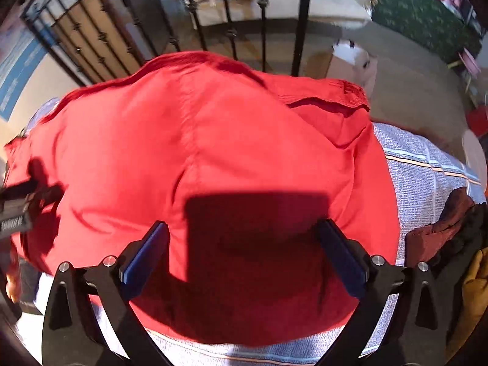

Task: Fold large clothes

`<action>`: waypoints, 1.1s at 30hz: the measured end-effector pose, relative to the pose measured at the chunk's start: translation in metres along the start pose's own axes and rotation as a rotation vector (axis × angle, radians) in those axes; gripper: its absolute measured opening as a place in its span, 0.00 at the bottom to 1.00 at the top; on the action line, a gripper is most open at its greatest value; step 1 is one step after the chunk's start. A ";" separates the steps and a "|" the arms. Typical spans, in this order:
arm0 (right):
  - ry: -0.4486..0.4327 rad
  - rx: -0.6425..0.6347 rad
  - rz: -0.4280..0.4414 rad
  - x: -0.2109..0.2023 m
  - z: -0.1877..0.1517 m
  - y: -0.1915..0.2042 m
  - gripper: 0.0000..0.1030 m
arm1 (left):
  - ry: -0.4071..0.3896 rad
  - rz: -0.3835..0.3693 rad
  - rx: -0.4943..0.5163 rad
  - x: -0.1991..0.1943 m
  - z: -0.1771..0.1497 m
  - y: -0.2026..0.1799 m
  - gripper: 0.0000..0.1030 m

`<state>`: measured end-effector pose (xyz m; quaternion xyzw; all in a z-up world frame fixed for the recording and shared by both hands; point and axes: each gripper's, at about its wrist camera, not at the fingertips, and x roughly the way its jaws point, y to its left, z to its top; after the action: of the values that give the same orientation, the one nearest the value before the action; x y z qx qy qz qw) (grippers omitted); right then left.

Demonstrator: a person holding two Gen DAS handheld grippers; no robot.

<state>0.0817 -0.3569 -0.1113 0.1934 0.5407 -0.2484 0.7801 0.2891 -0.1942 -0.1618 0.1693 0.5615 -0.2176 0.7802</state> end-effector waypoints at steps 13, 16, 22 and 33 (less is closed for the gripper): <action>0.197 -0.033 -0.033 0.054 0.025 -0.001 0.96 | 0.096 -0.005 0.016 0.039 0.016 0.000 0.96; 0.221 -0.043 -0.055 0.061 0.025 0.003 0.96 | 0.103 -0.003 0.021 0.044 0.015 0.000 0.96; 0.240 -0.052 -0.072 0.067 0.023 0.006 0.96 | 0.115 -0.004 0.025 0.052 0.016 -0.001 0.96; 0.270 -0.068 -0.107 0.084 0.027 0.012 0.96 | 0.127 0.006 0.037 0.064 0.019 -0.003 0.96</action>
<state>0.1334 -0.3781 -0.1803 0.1693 0.6583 -0.2427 0.6922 0.3199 -0.2157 -0.2166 0.1989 0.6054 -0.2143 0.7403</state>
